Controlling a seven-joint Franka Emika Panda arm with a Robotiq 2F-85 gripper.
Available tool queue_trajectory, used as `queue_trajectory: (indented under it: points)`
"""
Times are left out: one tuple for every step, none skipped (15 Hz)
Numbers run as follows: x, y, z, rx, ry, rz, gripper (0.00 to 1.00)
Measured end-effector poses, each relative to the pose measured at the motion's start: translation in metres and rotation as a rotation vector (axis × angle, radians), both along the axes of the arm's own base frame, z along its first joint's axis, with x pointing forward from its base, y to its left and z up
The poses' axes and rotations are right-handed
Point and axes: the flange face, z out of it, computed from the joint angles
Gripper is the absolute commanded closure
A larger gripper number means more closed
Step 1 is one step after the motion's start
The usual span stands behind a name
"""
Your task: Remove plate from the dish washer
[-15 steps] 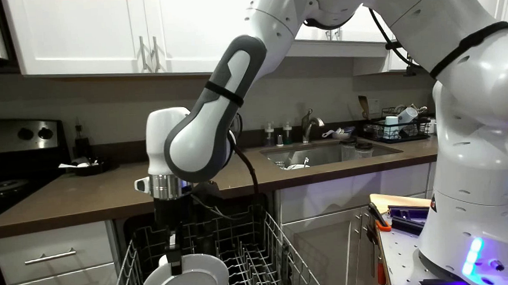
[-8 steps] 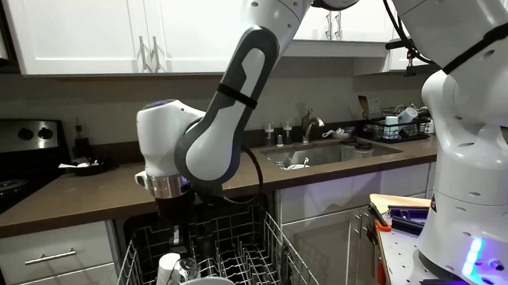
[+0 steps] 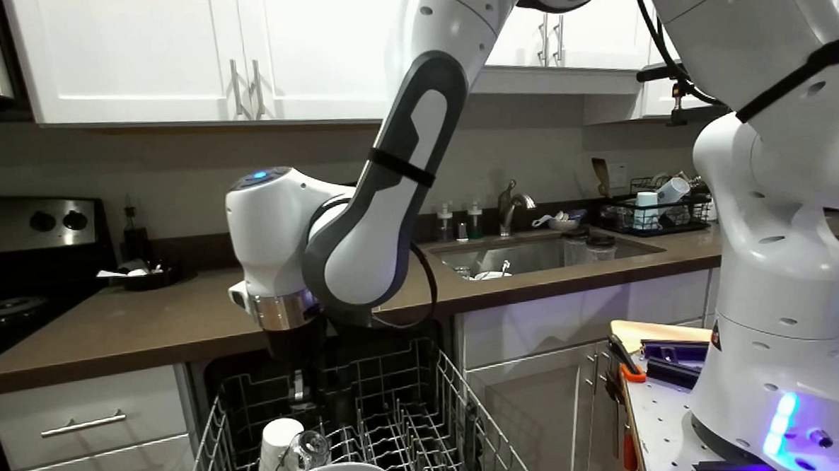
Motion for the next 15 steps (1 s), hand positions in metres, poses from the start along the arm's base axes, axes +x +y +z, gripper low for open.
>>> queue_trajectory:
  points:
    - [-0.001,0.000,-0.001,0.014,-0.005,-0.004,0.67]
    - [-0.001,-0.001,-0.003,0.035,-0.011,-0.009,0.62]
    - [-0.002,-0.003,-0.006,0.058,-0.012,-0.016,0.56]
    - [-0.002,-0.005,-0.011,0.081,-0.010,-0.025,0.50]
    - [-0.003,-0.008,-0.016,0.101,-0.006,-0.030,0.43]
    - [-0.002,-0.011,-0.022,0.123,-0.002,-0.034,0.38]
    - [-0.002,-0.015,-0.028,0.145,0.003,-0.036,0.31]
    - [-0.002,-0.018,-0.034,0.167,0.010,-0.037,0.25]
    - [-0.003,-0.021,-0.041,0.185,0.019,-0.036,0.19]
    - [-0.003,-0.024,-0.047,0.197,0.031,-0.034,0.12]
    - [-0.003,-0.026,-0.053,0.207,0.042,-0.031,0.06]
    - [-0.002,-0.028,-0.059,0.215,0.052,-0.027,0.01]
    - [-0.001,-0.030,-0.064,0.222,0.059,-0.022,0.00]
    - [0.001,-0.031,-0.069,0.227,0.065,-0.018,0.07]
    - [0.003,-0.033,-0.074,0.230,0.069,-0.015,0.12]
